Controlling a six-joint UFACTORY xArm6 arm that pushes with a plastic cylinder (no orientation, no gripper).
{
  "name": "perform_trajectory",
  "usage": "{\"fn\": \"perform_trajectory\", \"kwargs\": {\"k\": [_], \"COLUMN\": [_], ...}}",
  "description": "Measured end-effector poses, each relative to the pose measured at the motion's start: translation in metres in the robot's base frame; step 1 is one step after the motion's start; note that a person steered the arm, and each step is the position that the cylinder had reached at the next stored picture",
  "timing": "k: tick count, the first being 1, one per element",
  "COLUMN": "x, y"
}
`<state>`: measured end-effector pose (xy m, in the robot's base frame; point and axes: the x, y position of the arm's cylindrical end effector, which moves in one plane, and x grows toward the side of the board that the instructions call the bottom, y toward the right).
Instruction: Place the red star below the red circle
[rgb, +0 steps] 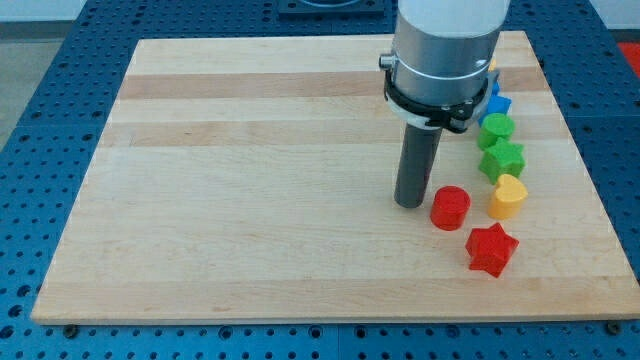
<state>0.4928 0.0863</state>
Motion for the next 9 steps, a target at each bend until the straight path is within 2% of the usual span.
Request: {"fn": "perform_trajectory", "kwargs": {"k": [3,4,6,7,9], "x": [0.057,0.059,0.061,0.078,0.092], "y": [0.076,0.081,0.037,0.038,0.081]}}
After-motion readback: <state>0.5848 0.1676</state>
